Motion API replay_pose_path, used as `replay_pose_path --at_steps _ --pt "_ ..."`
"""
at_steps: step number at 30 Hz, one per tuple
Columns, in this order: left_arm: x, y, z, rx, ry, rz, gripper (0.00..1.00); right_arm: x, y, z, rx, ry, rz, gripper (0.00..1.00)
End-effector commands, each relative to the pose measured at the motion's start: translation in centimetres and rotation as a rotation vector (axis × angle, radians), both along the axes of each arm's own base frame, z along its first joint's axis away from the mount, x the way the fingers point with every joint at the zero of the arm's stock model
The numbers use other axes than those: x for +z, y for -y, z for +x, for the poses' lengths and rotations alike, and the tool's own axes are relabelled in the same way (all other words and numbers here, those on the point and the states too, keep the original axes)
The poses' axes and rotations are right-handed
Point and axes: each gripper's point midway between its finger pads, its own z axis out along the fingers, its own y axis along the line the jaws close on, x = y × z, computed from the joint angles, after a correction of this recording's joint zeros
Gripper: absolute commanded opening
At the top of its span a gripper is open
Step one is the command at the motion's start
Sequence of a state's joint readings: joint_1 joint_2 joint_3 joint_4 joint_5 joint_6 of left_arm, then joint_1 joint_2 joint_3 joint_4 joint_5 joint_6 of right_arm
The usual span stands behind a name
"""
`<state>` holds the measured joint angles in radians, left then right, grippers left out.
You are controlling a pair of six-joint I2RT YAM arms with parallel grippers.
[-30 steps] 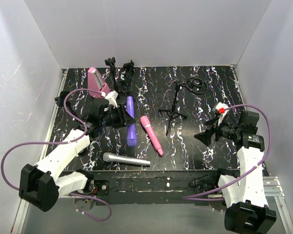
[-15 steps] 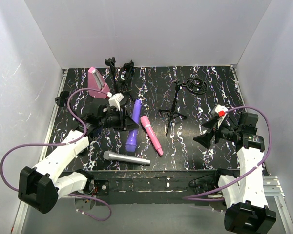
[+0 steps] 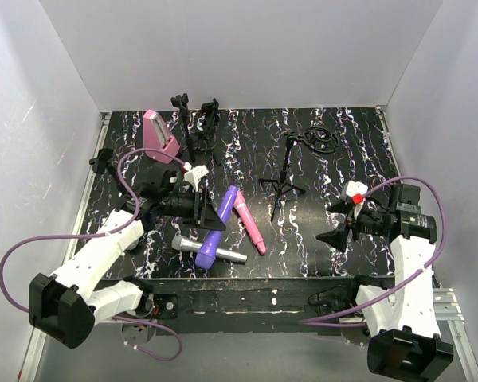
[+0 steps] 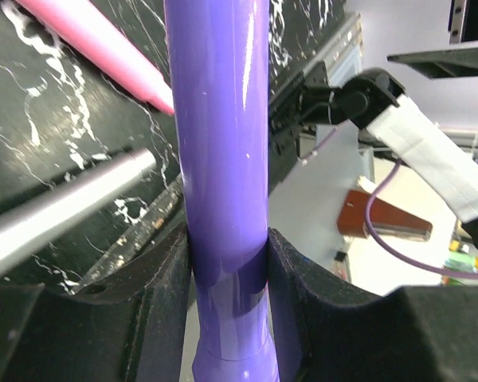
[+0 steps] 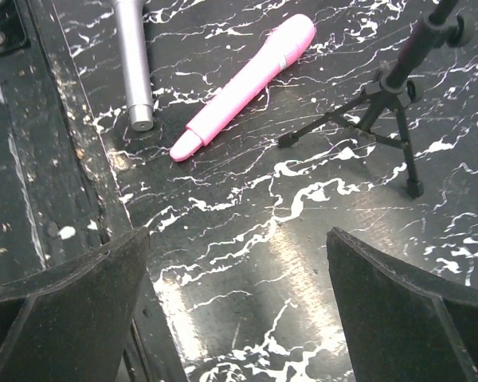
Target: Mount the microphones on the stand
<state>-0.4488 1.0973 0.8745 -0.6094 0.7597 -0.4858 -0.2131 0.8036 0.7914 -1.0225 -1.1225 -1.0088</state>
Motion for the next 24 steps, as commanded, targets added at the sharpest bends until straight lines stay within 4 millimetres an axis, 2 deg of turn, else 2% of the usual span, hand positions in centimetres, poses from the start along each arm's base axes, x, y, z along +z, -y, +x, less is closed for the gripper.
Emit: replay_pose_path --at_steps 1,4,9,17,24 --pt "1.2 0.8 -3.3 -0.127 -0.087 -0.057 0.0 0.6 0.2 -1.6 0.108 0.099 -0.121 0.98" --pt "0.6 1.6 -4.3 -0.164 -0.096 -0.03 0.0 0.1 0.1 -2.8 0.206 0.152 -0.16 0.98" --pt "-0.3 3.4 -6.3 -0.253 -0.115 0.012 0.0 0.3 -1.5 -4.8 0.329 0.166 -0.123 0.98" --pt "0.4 4.4 -8.8 -0.352 -0.173 -0.015 0.0 1.2 -3.9 -5.7 0.522 0.232 -0.164 0.98" --pt "-0.2 6.2 -10.2 -0.434 -0.216 -0.024 0.0 3.3 -6.8 -5.5 0.667 0.273 -0.146 0.98"
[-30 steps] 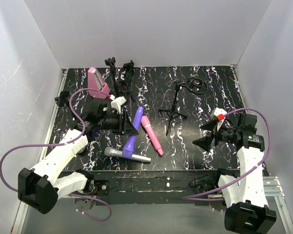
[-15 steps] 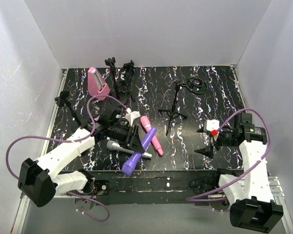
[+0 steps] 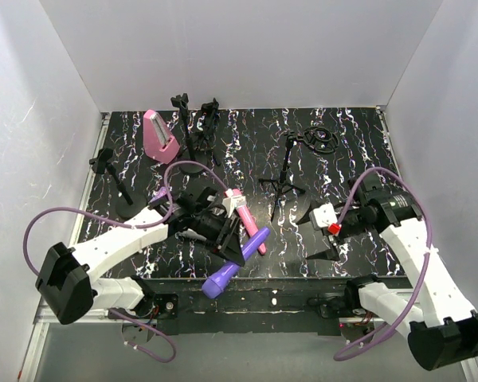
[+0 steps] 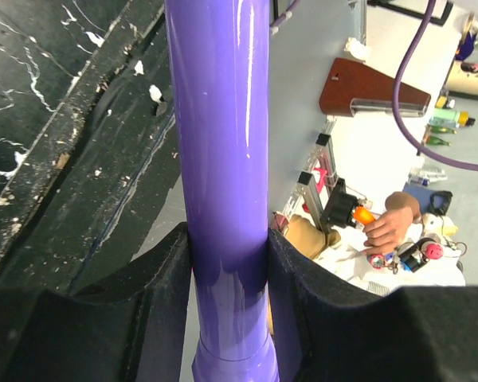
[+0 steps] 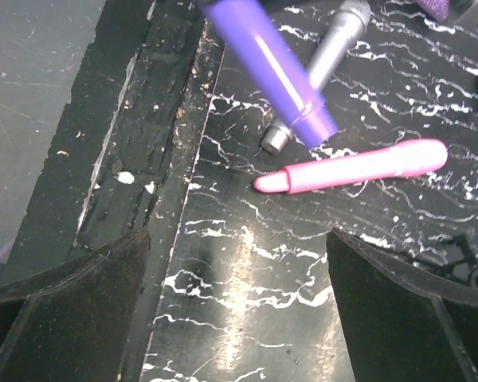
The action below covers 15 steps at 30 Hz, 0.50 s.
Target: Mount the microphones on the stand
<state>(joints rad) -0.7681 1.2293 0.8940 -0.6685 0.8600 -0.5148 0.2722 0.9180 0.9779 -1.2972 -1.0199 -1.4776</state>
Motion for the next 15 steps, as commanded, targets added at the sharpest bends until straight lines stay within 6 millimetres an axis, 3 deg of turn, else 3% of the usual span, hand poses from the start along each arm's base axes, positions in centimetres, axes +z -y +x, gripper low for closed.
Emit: replay_pose_path --at_steps 1,8,15 --pt "1.6 1.9 -0.9 -0.065 -0.025 -0.065 0.0 2.0 -1.8 0.7 0.065 0.031 0.017 0.98" --pt "2.9 5.6 -1.7 -0.166 -0.035 -0.121 0.0 0.2 -4.8 0.8 0.175 0.062 -0.073 0.93" --pt "3.0 7.4 -1.5 -0.217 -0.058 -0.15 0.0 -2.3 -5.9 -0.2 0.26 0.061 -0.17 0.88"
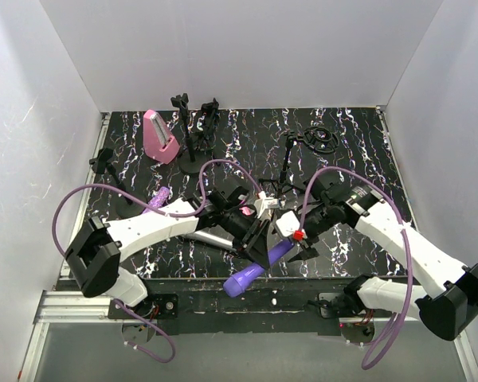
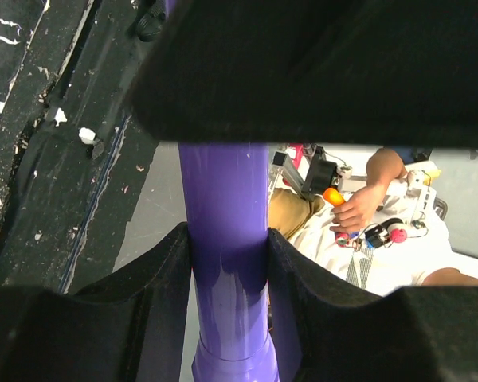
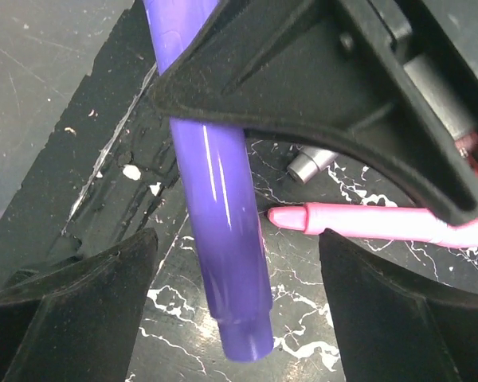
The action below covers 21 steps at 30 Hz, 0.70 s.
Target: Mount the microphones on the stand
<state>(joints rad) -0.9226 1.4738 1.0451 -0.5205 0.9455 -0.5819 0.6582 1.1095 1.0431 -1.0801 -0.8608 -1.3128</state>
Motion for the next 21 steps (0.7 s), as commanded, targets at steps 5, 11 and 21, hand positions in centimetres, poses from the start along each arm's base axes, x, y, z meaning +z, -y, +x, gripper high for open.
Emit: replay_pose_path --at_steps 5,11,21 --pt "2.7 1.4 0.5 -0.032 0.034 -0.1 0.0 -1.9 0.0 -1.1 0.07 0.037 -0.101 0.7" --pt "3.1 1.6 1.2 0.006 0.082 -0.108 0.0 -2.1 0.3 -2.5 0.091 -0.026 -0.1 0.4" --pt "7.2 -0.5 5.8 0.279 0.337 -0.113 0.75 -1.1 0.6 -3.1 0.023 -0.09 -0.043 0.01"
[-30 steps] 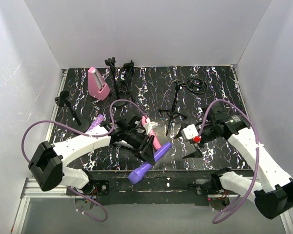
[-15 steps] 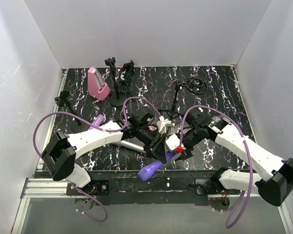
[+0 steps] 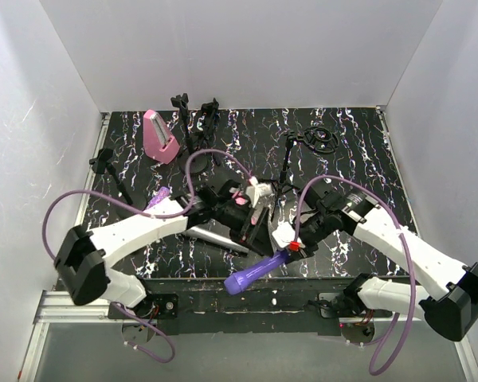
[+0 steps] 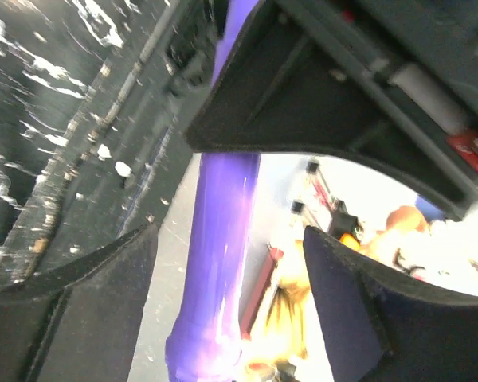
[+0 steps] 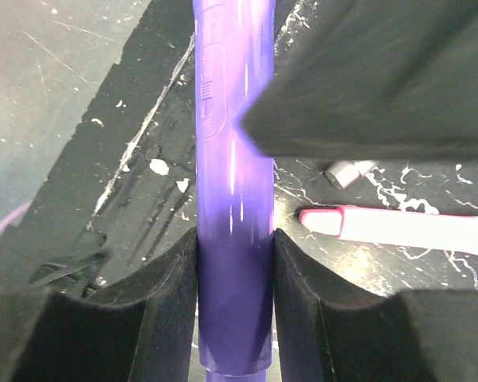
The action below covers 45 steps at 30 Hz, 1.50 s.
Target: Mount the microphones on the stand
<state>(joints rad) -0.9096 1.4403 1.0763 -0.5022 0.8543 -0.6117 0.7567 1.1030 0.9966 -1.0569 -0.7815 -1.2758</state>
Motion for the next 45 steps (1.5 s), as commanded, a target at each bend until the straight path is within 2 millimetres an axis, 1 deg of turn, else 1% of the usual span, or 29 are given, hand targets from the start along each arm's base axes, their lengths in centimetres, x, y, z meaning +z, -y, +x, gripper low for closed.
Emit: replay_pose_path --at_steps 1,2,3,4,6,7,8,11,12,13,15,16,18,20,23,24,25,27,28,29,30,32,33,35,37,38,41,44,45 --pt "7.9 -2.0 4.5 0.247 0.349 -0.127 0.82 1.4 0.5 -1.5 -0.039 -0.114 0.064 0.01" --pt "9.3 -2.7 5.9 0.329 0.442 -0.137 0.87 1.8 0.6 -1.3 -0.059 -0.122 0.092 0.01" --pt "11.2 -3.8 6.7 0.409 0.529 -0.174 0.93 2.2 0.8 -1.1 -0.083 -0.134 0.121 0.01" --pt "12.8 -4.8 7.5 0.481 0.599 -0.21 0.98 2.7 0.9 -0.9 -0.106 -0.143 0.142 0.01" --pt "16.0 -7.2 7.9 0.607 0.73 -0.328 0.98 4.2 1.3 -0.6 -0.157 -0.16 0.2 0.01" --pt "17.3 -8.2 8.2 0.674 0.78 -0.383 0.98 5.3 1.4 -0.2 -0.191 -0.158 0.234 0.01" --pt "18.3 -9.4 8.1 0.724 0.816 -0.429 0.98 6.3 1.6 0.1 -0.225 -0.174 0.26 0.01" --pt "18.8 -11.8 8.1 0.828 0.86 -0.476 0.98 10.1 2.0 1.6 -0.343 -0.227 0.342 0.01" --pt "18.7 -12.2 8.0 0.845 0.858 -0.488 0.98 11.4 2.1 2.4 -0.383 -0.233 0.363 0.01" --pt "19.2 -12.5 7.6 0.855 0.86 -0.522 0.98 12.3 2.4 3.4 -0.451 -0.265 0.376 0.01" --pt "19.8 -12.9 7.1 0.872 0.852 -0.585 0.98 14.6 2.6 5.1 -0.53 -0.286 0.426 0.01" --pt "20.2 -13.1 7.0 0.884 0.85 -0.618 0.98 15.7 2.8 5.6 -0.557 -0.301 0.451 0.01" --pt "20.8 -12.7 6.9 0.89 0.836 -0.682 0.98 17.6 2.9 6.5 -0.619 -0.347 0.484 0.01" --pt "21.0 -11.6 7.0 0.866 0.812 -0.714 0.98 19.1 3.1 8.2 -0.721 -0.38 0.504 0.01" --pt "20.8 -8.7 7.6 0.786 0.771 -0.719 0.98 20.4 3.6 10.8 -0.874 -0.449 0.54 0.01" --pt "20.4 -7.5 8.3 0.777 0.752 -0.705 0.98 20.6 3.7 11.5 -0.906 -0.477 0.551 0.01" --pt "20.5 -6.8 8.8 0.776 0.739 -0.714 0.98 20.9 3.6 11.8 -0.915 -0.505 0.56 0.01" --pt "20.7 -5.4 9.9 0.788 0.721 -0.729 0.98 21.1 3.4 12.0 -0.913 -0.54 0.569 0.01" --pt "21.1 -4.9 10.3 0.796 0.715 -0.75 0.98 21.0 3.3 12.0 -0.91 -0.564 0.568 0.01" --pt "21.2 -4.4 10.9 0.812 0.701 -0.754 0.98 20.9 3.3 12.0 -0.907 -0.574 0.568 0.01" --pt "21.8 -4.0 11.4 0.825 0.696 -0.774 0.98 20.8 3.2 12.0 -0.901 -0.578 0.572 0.01" --pt "21.8 -2.9 12.7 0.859 0.669 -0.765 0.98 20.7 3.1 11.8 -0.883 -0.595 0.574 0.01" --pt "22.3 -2.3 13.0 0.867 0.663 -0.787 0.98 20.6 3.0 11.7 -0.873 -0.604 0.574 0.01" --pt "22.4 -1.2 13.6 0.882 0.633 -0.808 0.98 20.3 2.9 11.5 -0.854 -0.624 0.574 0.01" --pt "22.8 -0.1 13.9 0.877 0.616 -0.845 0.98 20.0 2.9 11.5 -0.852 -0.63 0.574 0.01" --pt "23.4 0.3 13.9 0.874 0.605 -0.877 0.98 19.8 2.8 11.6 -0.85 -0.637 0.571 0.01" --pt "23.8 1.6 14.5 0.876 0.573 -0.915 0.91 19.5 2.8 11.6 -0.839 -0.637 0.575 0.01" --pt "23.2 2.5 15.5 0.9 0.564 -0.876 0.7 19.5 2.7 11.1 -0.812 -0.641 0.575 0.01" --pt "23.1 2.4 16.3 0.942 0.565 -0.857 0.59 19.5 2.7 11.0 -0.805 -0.64 0.575 0.01"
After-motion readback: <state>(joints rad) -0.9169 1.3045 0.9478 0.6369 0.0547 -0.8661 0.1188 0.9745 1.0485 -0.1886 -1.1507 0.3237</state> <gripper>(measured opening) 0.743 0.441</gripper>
